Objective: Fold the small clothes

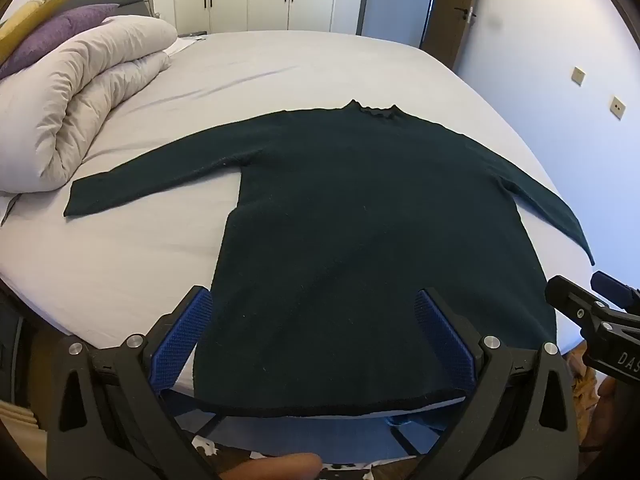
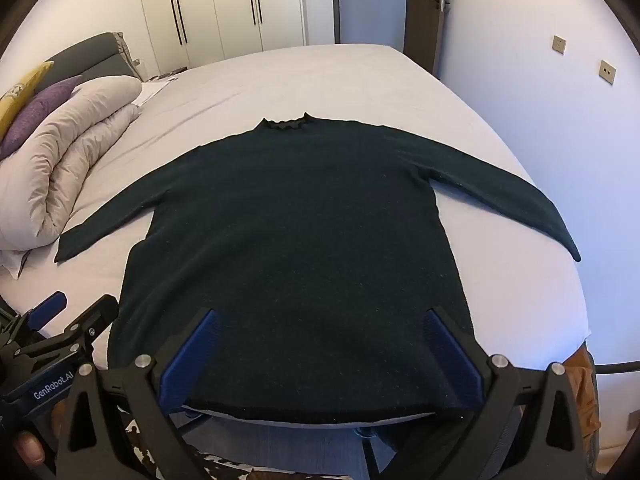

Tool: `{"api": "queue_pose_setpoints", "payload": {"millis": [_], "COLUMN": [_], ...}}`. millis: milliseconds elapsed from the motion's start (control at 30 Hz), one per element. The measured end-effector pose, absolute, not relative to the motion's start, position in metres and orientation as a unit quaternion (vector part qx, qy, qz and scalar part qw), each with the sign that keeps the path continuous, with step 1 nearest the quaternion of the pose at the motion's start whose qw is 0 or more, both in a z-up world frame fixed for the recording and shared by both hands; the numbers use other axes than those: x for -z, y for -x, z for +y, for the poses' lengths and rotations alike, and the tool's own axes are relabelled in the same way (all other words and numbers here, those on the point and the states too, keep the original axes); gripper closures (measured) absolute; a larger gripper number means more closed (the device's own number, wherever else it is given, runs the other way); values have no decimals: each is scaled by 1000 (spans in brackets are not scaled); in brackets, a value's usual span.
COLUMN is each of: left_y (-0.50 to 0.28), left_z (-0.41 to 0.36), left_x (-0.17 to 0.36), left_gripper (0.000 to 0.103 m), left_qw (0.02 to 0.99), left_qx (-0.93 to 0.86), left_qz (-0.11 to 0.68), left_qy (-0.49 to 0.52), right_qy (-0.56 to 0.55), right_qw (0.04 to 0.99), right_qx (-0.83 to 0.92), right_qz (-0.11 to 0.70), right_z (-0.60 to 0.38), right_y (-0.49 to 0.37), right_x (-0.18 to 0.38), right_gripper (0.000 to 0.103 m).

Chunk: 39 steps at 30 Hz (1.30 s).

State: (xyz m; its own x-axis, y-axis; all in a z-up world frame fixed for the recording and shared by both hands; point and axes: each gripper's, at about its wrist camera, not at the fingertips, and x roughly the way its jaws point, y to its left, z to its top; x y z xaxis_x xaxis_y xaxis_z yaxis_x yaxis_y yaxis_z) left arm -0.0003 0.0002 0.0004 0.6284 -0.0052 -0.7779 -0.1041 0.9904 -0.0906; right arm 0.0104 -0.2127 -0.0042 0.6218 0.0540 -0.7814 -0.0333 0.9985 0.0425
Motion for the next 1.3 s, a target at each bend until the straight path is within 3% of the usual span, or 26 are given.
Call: {"api": "queue_pose_setpoints", "payload": {"millis": [1300], "left_y": [0], "left_z": [2], "left_x": [5], "left_gripper": [0], "left_qw": [899], "left_qx": [-30], "left_qz": [433], "left_qy": [63], "right_qy": [-8], "right_qw": [901], "right_qx": [-22], "right_qz": [434], "right_z": [-212], "right_y": [-9], "right_x": [6], "right_gripper": [0]}}
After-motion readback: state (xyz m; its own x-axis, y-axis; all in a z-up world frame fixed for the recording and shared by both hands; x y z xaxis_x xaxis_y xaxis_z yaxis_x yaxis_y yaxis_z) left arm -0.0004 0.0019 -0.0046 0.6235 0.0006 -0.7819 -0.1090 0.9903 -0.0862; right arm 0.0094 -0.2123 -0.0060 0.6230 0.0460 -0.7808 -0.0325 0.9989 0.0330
